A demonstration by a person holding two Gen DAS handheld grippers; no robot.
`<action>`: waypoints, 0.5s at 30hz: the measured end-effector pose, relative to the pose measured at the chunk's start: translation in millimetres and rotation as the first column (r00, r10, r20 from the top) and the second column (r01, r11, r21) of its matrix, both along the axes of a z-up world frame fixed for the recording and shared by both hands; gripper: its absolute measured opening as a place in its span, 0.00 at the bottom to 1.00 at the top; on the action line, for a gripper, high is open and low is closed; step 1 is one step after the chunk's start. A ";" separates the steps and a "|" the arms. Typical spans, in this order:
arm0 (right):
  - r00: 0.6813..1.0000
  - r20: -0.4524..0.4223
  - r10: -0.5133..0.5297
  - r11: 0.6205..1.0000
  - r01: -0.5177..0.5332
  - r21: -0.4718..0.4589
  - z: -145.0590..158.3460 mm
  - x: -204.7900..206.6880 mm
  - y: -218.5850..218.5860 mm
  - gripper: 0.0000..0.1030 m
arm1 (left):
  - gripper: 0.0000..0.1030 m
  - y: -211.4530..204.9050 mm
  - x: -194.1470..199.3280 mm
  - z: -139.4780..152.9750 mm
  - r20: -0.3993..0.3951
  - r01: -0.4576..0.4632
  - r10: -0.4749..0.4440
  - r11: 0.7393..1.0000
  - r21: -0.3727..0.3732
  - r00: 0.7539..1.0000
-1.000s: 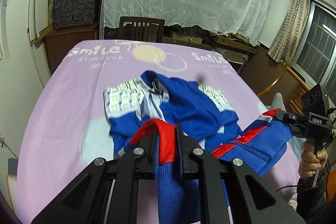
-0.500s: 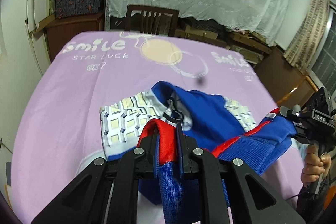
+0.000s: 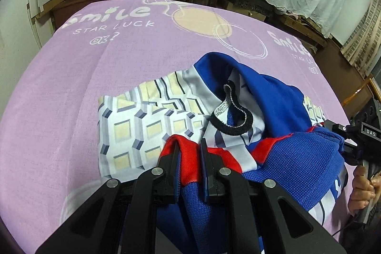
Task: Fold large clothes
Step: 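Lift the hem with both grippers and fold it toward the hood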
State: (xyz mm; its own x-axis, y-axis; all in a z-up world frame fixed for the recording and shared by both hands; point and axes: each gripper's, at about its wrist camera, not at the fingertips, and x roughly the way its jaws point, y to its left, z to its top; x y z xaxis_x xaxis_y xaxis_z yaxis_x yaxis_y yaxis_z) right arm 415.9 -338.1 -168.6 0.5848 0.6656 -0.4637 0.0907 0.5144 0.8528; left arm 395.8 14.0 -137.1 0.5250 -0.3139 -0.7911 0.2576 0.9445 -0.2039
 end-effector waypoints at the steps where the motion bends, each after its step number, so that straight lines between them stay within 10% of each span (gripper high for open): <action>1: 1.000 0.001 0.000 1.000 0.000 -0.002 -0.1 -0.1 0.4 0.20 | 0.15 0.6 0.5 0.3 -0.004 -0.001 0.001 1.000 -0.008 1.000; 6: 1.000 0.018 0.001 1.000 -0.001 0.029 3.6 -5.4 -2.9 0.27 | 0.21 8.3 -3.6 6.8 -0.017 0.003 -0.004 0.999 -0.049 1.000; 10: 0.995 0.094 0.027 0.995 -0.035 0.093 22.5 -16.5 -12.1 0.43 | 0.68 27.8 -22.6 36.9 0.054 -0.008 0.015 0.993 -0.116 0.998; 15: 0.971 0.238 0.015 0.993 -0.042 0.108 59.5 -42.9 -26.0 0.53 | 0.73 55.1 -46.5 65.6 0.152 -0.036 0.064 0.983 -0.181 0.986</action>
State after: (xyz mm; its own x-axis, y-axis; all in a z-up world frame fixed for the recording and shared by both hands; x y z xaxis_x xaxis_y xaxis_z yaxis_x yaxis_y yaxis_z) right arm 373.0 -364.1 -109.0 0.6488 0.7233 -0.2365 -0.1336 0.4142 0.9003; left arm 349.3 69.0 -71.5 0.6566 -0.4116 -0.6320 0.2526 0.9096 -0.3299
